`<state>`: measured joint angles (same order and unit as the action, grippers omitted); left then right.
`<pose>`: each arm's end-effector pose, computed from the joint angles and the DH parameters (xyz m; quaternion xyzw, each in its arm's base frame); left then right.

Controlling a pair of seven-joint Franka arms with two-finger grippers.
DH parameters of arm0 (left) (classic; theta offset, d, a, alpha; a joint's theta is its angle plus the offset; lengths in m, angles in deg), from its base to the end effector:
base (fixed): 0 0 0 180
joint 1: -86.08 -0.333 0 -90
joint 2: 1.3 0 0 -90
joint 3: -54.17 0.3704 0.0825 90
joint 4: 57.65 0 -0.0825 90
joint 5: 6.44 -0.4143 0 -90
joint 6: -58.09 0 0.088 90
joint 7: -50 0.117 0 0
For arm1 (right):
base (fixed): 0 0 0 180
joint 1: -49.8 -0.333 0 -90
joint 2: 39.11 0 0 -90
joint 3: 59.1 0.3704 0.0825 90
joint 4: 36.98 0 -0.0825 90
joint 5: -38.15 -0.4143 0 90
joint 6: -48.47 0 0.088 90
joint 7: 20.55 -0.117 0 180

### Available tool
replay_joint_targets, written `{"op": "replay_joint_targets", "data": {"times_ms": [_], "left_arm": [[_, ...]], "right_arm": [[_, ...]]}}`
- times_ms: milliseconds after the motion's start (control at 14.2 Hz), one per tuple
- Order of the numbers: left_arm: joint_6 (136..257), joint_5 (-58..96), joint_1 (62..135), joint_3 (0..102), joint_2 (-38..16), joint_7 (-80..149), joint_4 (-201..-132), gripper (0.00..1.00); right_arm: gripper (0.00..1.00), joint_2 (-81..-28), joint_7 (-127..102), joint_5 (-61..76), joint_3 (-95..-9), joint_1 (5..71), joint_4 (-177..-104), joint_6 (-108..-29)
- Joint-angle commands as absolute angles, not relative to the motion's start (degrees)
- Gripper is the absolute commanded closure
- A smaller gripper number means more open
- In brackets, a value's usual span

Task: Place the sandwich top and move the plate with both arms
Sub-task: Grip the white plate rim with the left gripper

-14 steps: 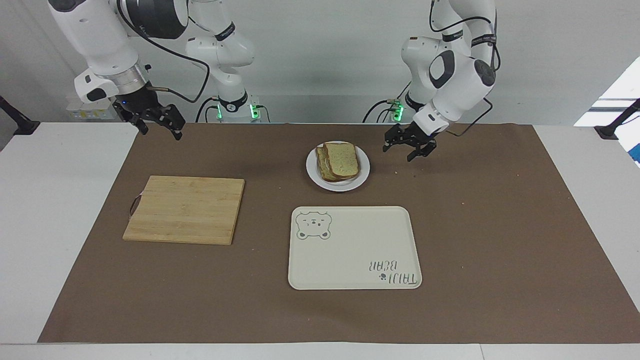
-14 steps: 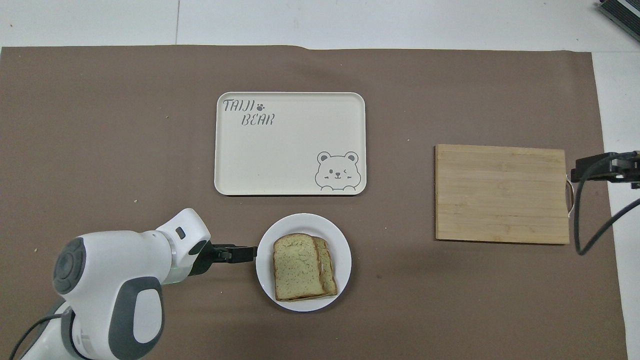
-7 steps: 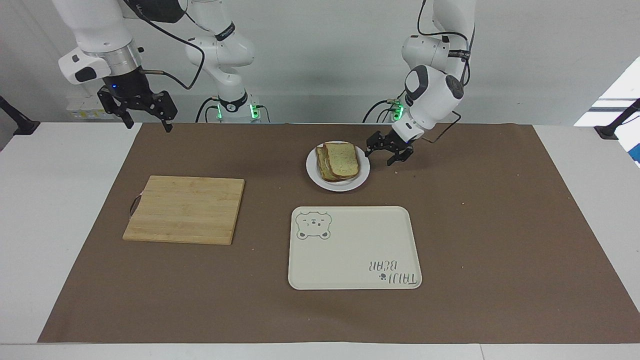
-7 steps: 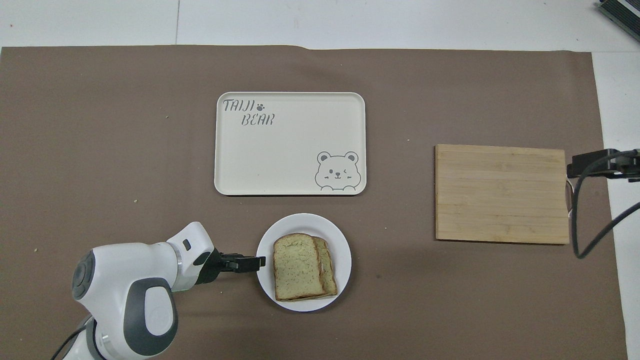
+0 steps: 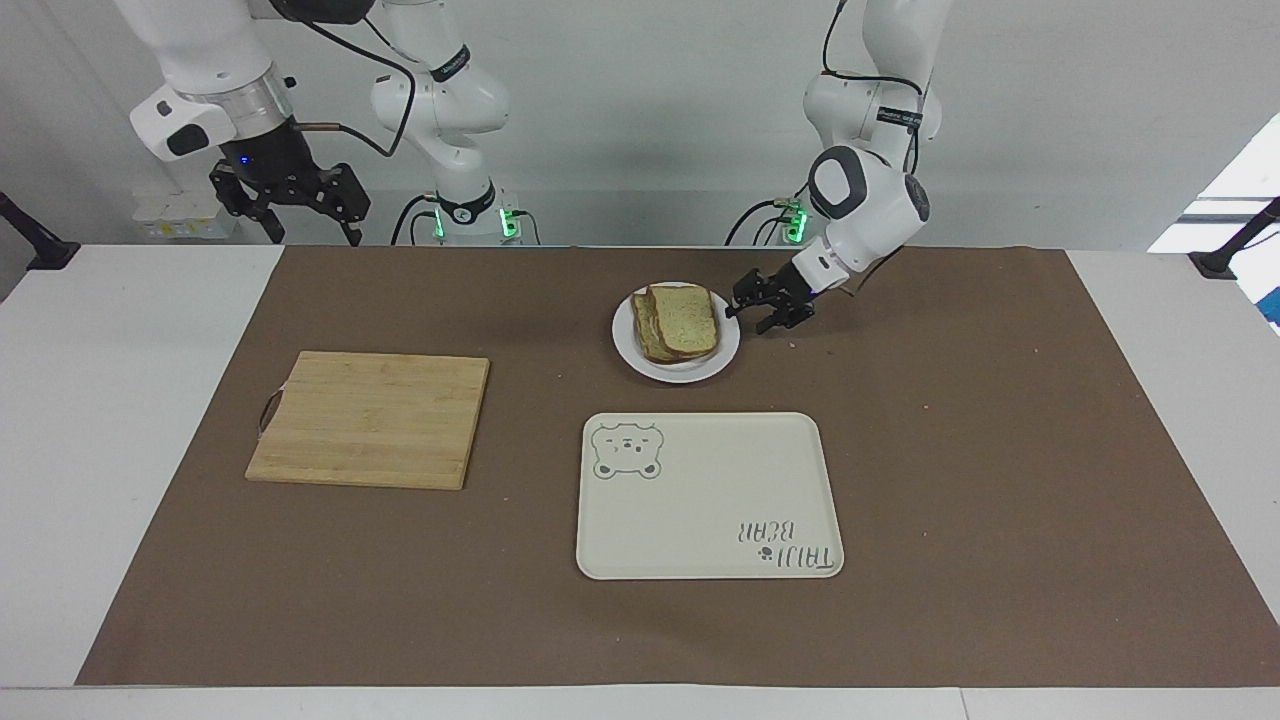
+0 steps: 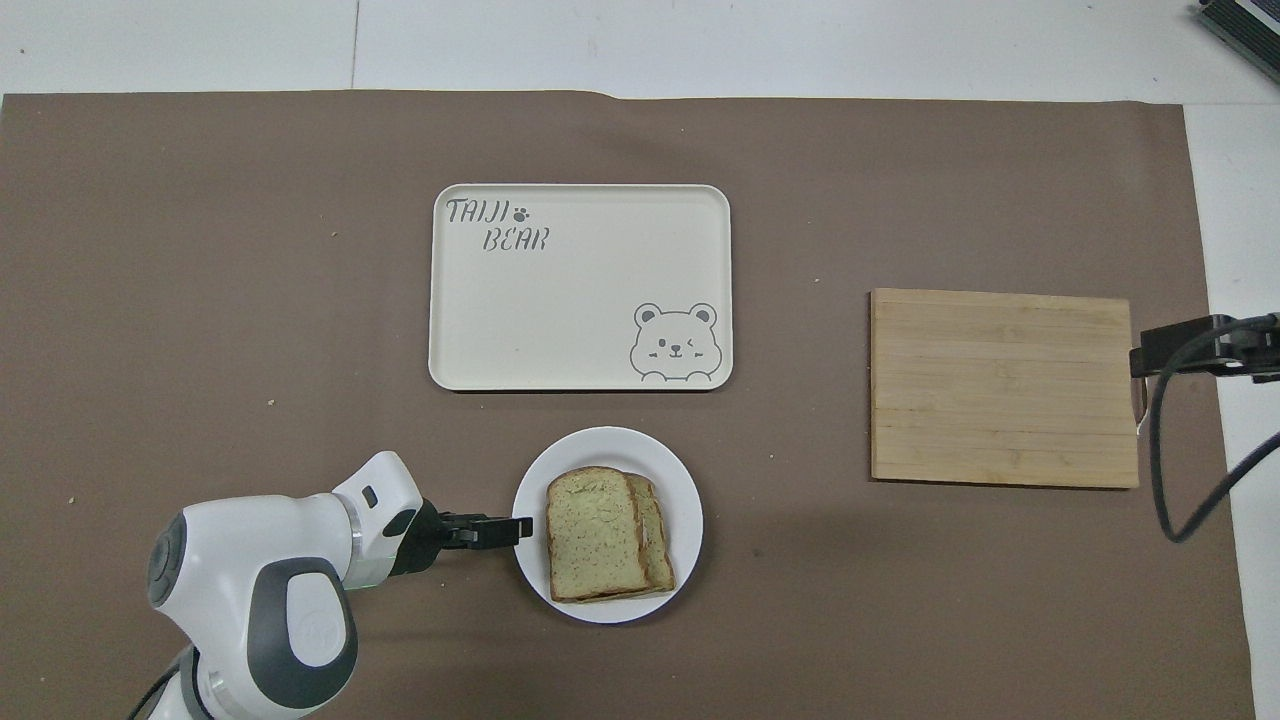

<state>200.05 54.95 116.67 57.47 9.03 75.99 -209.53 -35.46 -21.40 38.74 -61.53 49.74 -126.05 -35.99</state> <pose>0.3781 -0.1984 0.3235 0.9469 -0.0269 -0.0029 0.3204 0.5506 -0.0250 0.7047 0.9996 -0.0285 -0.0085 0.0037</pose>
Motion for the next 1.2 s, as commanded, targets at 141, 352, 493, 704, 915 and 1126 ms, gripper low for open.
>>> {"op": "replay_joint_targets", "data": {"times_ms": [141, 352, 493, 704, 915, 1126], "left_arm": [[201.3, 61.9, 119.6, 58.1, 8.8, 78.7, -210.8, 0.35], [200.9, 62.7, 119.6, 58.1, 9.2, 79.6, -211.5, 0.43], [200.9, 62.8, 119.6, 58.1, 8.9, 79.6, -211.5, 0.46], [200.9, 63.2, 119.6, 58.1, 8.9, 79.6, -211.5, 0.48], [200.9, 64.7, 119.6, 58.1, 7.9, 79.7, -211.3, 0.5], [200.9, 68.1, 120.3, 58.1, 7.5, 81.7, -211.5, 0.54]], "right_arm": [[0.0, -36.7, -19.9, 37.1, -61.4, 50.1, -124.3, -36.0], [0.0, -35.7, -19.9, 37.1, -61.5, 50.3, -125.9, -35.0], [0.0, -35.7, -19.9, 37.1, -61.5, 50.3, -125.9, -35.1], [0.0, -35.8, -19.6, 39.0, -61.3, 49.8, -125.8, -35.2], [0.0, -35.8, -18.9, 42.0, -60.0, 49.7, -125.7, -35.4], [0.0, -35.9, -17.9, 42.2, -59.9, 49.8, -125.6, -35.7]]}}
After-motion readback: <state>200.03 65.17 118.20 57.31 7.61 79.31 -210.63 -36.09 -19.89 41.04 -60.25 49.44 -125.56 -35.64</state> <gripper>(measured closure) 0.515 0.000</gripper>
